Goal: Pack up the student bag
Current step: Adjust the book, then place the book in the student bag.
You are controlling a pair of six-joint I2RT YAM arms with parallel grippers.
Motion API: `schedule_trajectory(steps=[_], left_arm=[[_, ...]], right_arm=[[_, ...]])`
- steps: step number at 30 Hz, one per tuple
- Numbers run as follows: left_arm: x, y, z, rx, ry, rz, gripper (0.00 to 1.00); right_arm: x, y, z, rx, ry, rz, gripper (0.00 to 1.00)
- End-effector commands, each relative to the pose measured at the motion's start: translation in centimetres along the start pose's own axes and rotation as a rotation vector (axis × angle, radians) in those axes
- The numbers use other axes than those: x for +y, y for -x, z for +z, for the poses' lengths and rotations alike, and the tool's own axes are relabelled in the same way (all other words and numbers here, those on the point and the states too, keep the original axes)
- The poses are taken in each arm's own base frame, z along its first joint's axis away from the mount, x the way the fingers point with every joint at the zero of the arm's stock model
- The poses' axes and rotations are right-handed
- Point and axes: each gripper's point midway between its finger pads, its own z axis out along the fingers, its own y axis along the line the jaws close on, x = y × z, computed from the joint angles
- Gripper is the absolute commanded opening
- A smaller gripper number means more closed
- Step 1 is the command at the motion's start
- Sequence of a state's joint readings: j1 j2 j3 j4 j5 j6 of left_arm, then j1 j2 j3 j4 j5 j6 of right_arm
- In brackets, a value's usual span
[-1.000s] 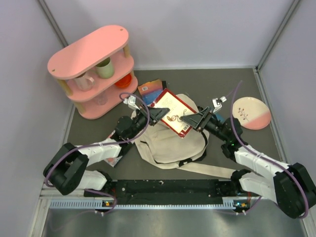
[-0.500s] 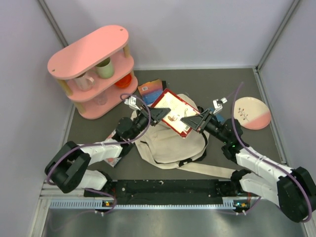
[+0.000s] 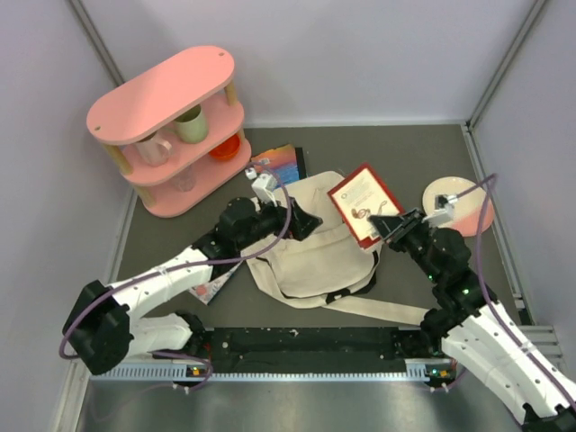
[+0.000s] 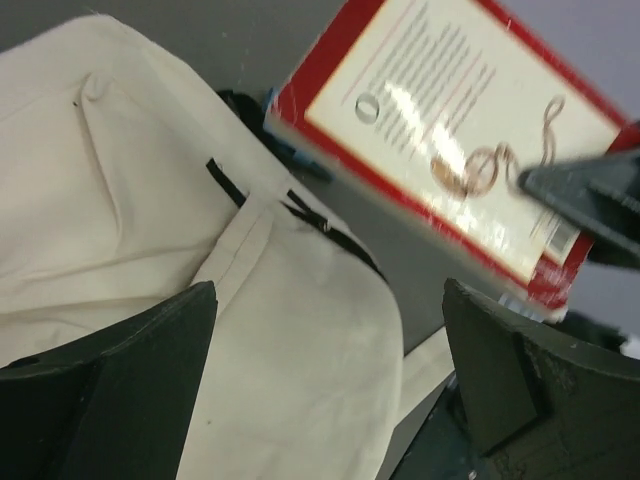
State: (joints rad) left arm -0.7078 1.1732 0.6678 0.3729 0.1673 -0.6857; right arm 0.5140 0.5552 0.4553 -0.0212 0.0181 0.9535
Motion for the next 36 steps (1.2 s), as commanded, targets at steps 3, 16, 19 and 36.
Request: schedule_trajectory(steps=[3, 16, 19, 36], left_arm=[[-0.7, -7.5, -1.0, 0.361, 0.028, 0.463, 0.99], [-4.7, -18.9, -2.2, 0.785, -0.216, 0.667, 0.99], [-5.0, -20.0, -2.1, 0.811, -0.230, 0.684, 0.98], [-1.9, -19.4, 1.4, 0.763, -0.008, 0.763, 0.65]], right_arm=[[-5.0, 6.3, -5.3, -0.314, -0.330, -0.040, 0.00], [-7.1, 8.1, -9.0, -0.415, -0.468, -0.041, 0.00], [-7.3, 7.7, -8.7, -0.402, -0.466, -0.019, 0.00], [-7.4, 6.5, -7.8, -0.342, -0.466, -0.006, 0.00]])
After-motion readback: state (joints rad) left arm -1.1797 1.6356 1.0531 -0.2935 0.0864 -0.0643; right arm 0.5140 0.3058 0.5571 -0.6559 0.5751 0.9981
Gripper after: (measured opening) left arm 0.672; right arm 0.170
